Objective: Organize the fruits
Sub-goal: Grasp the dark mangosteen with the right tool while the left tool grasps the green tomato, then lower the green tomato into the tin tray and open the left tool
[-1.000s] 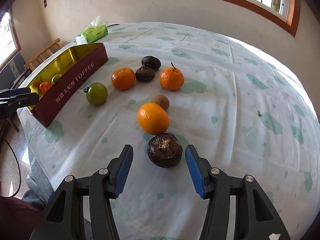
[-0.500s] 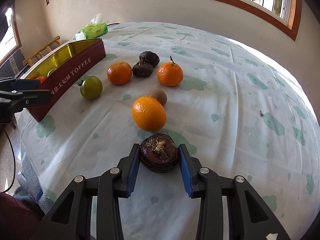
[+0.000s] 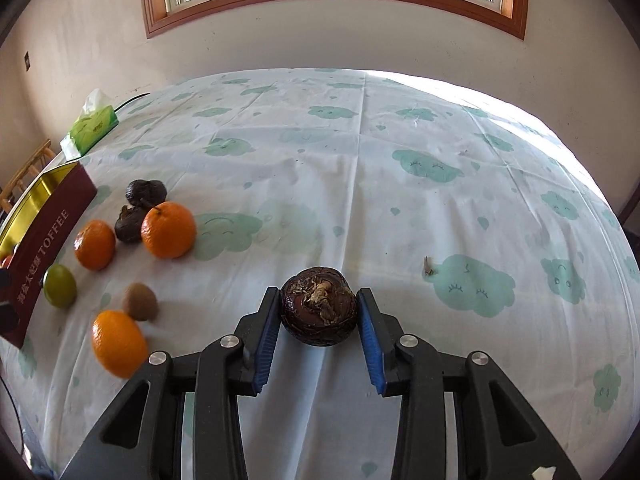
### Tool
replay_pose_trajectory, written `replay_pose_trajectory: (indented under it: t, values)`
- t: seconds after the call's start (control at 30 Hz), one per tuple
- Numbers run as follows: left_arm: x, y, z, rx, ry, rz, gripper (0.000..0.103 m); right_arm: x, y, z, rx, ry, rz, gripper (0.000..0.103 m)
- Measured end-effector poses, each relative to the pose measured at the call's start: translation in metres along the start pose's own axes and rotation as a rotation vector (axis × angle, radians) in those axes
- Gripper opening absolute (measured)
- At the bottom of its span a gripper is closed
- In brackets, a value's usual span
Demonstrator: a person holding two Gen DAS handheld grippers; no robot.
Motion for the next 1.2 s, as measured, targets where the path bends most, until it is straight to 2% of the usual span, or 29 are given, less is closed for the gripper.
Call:
replay_pose_trajectory:
  t: [0.2, 0.43, 0.67, 0.93, 1.07, 1.2]
  values:
    - [-0.006, -0.005, -0.026, 0.051, -0.002, 0.011, 0.061, -0.004, -0.005, -0.004, 0.0, -0.011, -0.003, 0.036]
    - [-0.013, -0.008, -0.048, 0.072, -0.018, 0.0, 0.056, -0.003, -0.004, -0.005, 0.006, -0.004, 0.008, 0.038]
    - [-0.012, -0.008, -0.055, 0.059, -0.04, -0.014, 0.036, -0.001, -0.004, -0.006, 0.008, 0.001, 0.011, 0.038]
    - [-0.007, -0.01, -0.043, 0.049, -0.032, 0.003, 0.035, -0.001, -0.004, -0.006, 0.008, 0.001, 0.012, 0.038]
    - [0.009, -0.017, -0.018, -0.003, -0.016, 0.031, 0.035, -0.002, -0.004, -0.007, 0.009, 0.002, 0.013, 0.038]
    - [0.041, -0.024, 0.005, -0.059, -0.041, 0.07, 0.035, -0.002, -0.004, -0.007, 0.009, 0.002, 0.013, 0.038]
Point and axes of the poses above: each gripper's, at about its wrist camera, not at the fingertips, and z roughly against the way its jaws point, x to its left, y to its underside, the point moved 7 cm from there along -z, roughly the way its jaws point, and after that the axes turned 15 degrees about -y, right-handed, at the moved point
